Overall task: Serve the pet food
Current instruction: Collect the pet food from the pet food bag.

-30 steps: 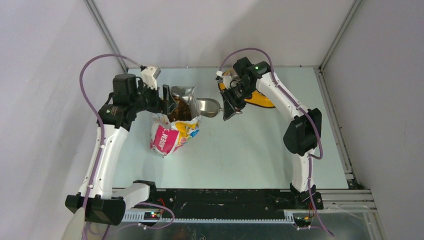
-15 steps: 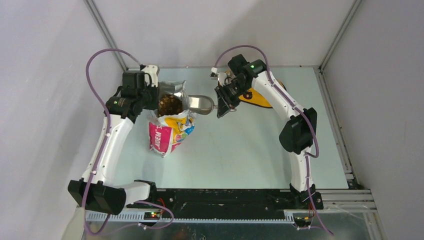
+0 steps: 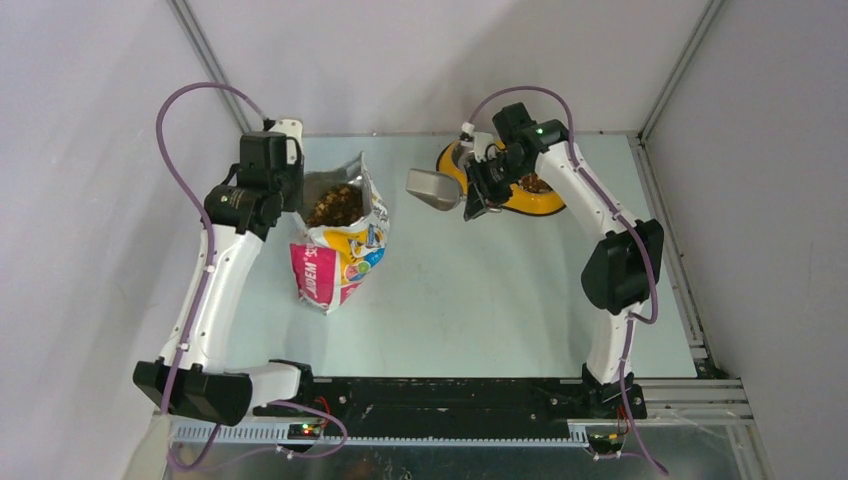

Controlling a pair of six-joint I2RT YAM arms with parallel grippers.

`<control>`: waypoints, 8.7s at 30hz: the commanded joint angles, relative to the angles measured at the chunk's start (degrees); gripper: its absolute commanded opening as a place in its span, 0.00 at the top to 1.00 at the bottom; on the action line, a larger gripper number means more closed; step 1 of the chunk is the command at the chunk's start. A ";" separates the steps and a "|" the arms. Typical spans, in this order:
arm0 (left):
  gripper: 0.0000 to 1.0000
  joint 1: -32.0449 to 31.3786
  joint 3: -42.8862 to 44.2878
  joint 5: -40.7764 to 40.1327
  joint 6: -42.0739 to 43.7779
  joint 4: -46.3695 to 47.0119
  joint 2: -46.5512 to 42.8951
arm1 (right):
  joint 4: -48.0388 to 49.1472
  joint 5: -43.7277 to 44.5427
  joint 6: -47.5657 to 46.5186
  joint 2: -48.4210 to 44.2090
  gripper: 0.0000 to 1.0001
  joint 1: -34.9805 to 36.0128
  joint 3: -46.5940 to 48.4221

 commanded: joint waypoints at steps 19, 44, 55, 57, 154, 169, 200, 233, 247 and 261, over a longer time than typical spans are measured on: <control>0.24 -1.84 7.52 23.07 2.79 3.44 -2.94 | 2.02 0.31 0.49 -1.79 1.00 4.15 -1.48; 0.03 -17.95 25.85 45.85 11.06 -4.10 16.28 | -16.51 -21.44 -25.02 -24.24 1.00 -2.99 -10.97; 0.06 -18.94 21.63 49.67 7.31 -0.97 12.81 | -14.72 -21.22 -25.06 -23.95 1.00 -2.62 -12.49; 0.06 -18.81 21.41 51.44 7.03 -1.10 12.46 | -14.77 -20.95 -25.28 -23.04 1.00 -2.46 -13.04; 0.46 -5.43 17.88 7.09 19.72 -6.89 18.19 | 0.29 -11.59 6.19 -19.06 1.00 3.63 1.33; 1.00 -17.59 13.42 4.20 14.87 -0.76 15.83 | -6.16 -0.01 3.34 -14.19 1.00 8.58 8.37; 1.00 -28.39 9.22 17.01 -2.56 7.86 17.59 | -5.01 10.16 6.72 0.58 1.00 10.21 6.43; 1.00 -16.82 -9.59 26.29 -1.99 17.65 8.39 | 28.78 -31.93 30.57 23.82 1.00 19.11 9.43; 1.00 -12.93 -6.26 27.84 5.96 9.73 0.98 | 83.82 -46.03 66.92 11.36 1.00 15.51 -15.28; 1.00 -9.27 -3.70 29.69 7.70 4.92 -5.44 | 43.49 -37.84 35.31 1.21 1.00 12.06 -15.34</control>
